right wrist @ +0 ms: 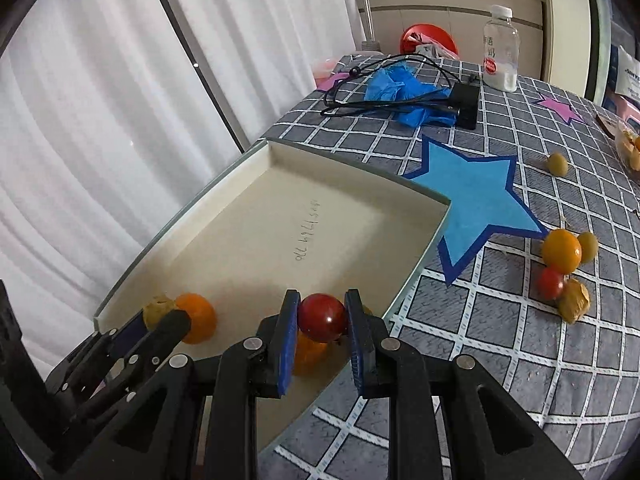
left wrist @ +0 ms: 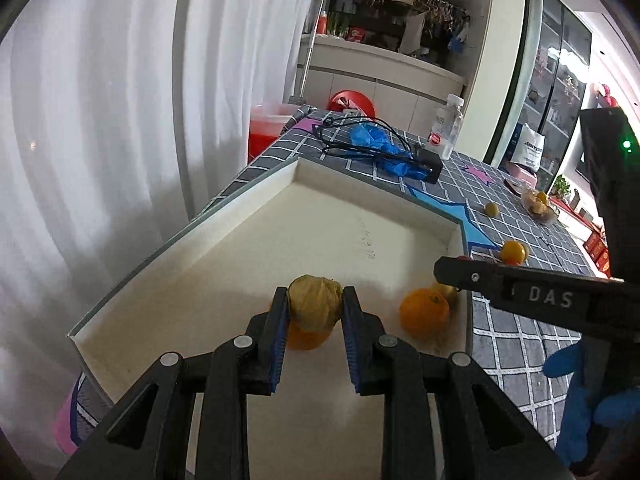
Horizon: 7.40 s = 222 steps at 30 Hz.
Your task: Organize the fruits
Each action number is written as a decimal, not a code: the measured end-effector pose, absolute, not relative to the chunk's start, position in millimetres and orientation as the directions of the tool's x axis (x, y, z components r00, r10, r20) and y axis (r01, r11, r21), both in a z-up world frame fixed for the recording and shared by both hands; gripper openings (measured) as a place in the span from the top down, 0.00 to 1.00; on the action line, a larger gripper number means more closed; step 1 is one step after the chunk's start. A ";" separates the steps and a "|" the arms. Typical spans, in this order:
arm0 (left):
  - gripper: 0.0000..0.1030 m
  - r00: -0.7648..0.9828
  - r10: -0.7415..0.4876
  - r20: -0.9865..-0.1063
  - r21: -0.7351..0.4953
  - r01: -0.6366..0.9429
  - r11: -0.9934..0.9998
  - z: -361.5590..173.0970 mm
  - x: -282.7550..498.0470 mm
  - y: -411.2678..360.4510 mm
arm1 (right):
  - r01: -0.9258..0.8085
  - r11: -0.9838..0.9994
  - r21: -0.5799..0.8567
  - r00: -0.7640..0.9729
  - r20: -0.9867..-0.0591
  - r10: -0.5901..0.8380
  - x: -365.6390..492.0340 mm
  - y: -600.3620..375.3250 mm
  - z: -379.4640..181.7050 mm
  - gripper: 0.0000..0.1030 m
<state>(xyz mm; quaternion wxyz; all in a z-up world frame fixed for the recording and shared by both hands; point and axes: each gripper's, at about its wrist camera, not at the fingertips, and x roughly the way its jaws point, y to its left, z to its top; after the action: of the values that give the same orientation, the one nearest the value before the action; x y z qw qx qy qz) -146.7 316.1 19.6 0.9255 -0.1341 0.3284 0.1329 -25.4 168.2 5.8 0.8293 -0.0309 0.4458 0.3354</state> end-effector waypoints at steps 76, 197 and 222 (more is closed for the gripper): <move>0.13 0.582 -0.002 -0.813 0.040 0.059 0.997 -1.1 -72.5 121.2 | 0.019 0.997 0.080 0.620 -0.783 0.051 -19.8 -146.0 -32.8 0.00; 0.73 0.662 0.025 -0.749 0.022 -0.012 1.000 -8.5 -85.3 109.8 | -0.016 1.000 0.016 0.588 -0.809 0.022 -12.0 -135.1 -35.7 0.00; 0.73 0.668 0.001 -0.745 0.012 0.012 1.000 -9.3 -86.9 110.7 | -0.133 0.988 0.084 0.720 -0.676 0.155 -112.3 -117.2 -35.8 0.46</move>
<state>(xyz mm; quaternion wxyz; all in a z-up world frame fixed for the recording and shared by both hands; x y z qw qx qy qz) -86.9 110.7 -9.3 0.9131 0.0079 0.4077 -0.0031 -112.3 -117.2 -35.8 0.9273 0.0149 0.3659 0.0774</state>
